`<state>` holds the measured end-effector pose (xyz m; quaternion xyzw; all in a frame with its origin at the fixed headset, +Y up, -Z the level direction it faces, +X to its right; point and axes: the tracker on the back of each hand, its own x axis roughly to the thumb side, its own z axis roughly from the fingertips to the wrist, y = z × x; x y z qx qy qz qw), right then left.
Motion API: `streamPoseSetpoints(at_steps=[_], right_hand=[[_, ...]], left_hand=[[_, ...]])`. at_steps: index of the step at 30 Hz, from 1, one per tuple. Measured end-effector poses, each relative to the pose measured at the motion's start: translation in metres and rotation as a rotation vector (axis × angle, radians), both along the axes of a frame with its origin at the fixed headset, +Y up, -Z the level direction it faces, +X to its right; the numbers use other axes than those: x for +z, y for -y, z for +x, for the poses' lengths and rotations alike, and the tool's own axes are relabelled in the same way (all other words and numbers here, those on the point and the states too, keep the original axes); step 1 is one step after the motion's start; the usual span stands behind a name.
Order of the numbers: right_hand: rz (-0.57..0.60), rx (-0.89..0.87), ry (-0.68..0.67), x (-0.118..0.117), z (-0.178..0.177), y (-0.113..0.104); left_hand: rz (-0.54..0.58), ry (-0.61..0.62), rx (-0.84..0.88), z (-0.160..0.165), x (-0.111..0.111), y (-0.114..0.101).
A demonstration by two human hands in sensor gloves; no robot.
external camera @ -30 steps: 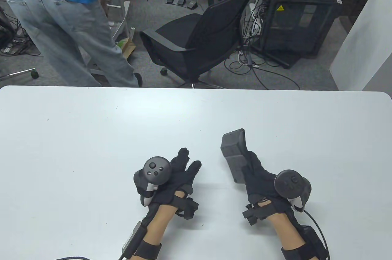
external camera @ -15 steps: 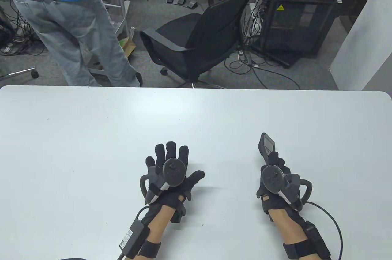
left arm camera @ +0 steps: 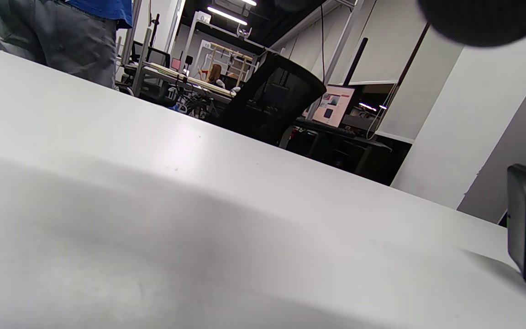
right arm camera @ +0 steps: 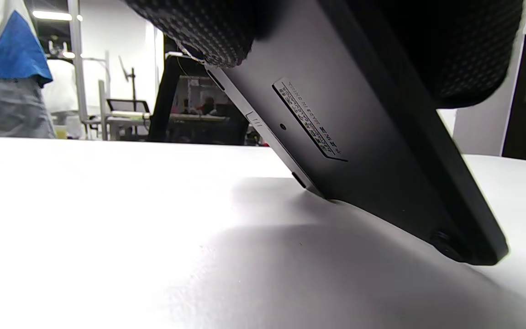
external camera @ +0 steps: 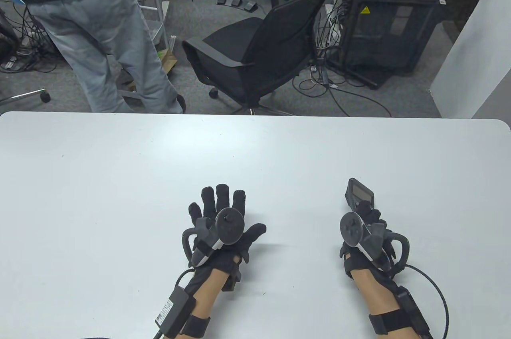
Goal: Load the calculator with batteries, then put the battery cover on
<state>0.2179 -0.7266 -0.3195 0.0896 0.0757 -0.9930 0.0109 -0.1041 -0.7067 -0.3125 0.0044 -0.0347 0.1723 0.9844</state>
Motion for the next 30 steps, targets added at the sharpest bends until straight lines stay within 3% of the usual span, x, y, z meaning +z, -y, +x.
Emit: streamPoseSetpoints(at_steps=[5,11,15,30], right_hand=[[-0.018,0.022,0.020,-0.002,0.001,0.001],[-0.177,0.057,0.033,-0.008,-0.001,0.014],[-0.203,0.040,0.013,-0.008,-0.002,0.016],[-0.194,0.113,-0.056,-0.014,-0.007,0.027]], left_hand=[[-0.003,-0.001,-0.007,0.000,0.001,-0.001],[-0.010,0.001,-0.016,0.001,0.001,0.000],[-0.023,0.003,-0.021,0.002,0.000,0.002],[-0.047,0.010,-0.052,0.005,0.000,0.006]])
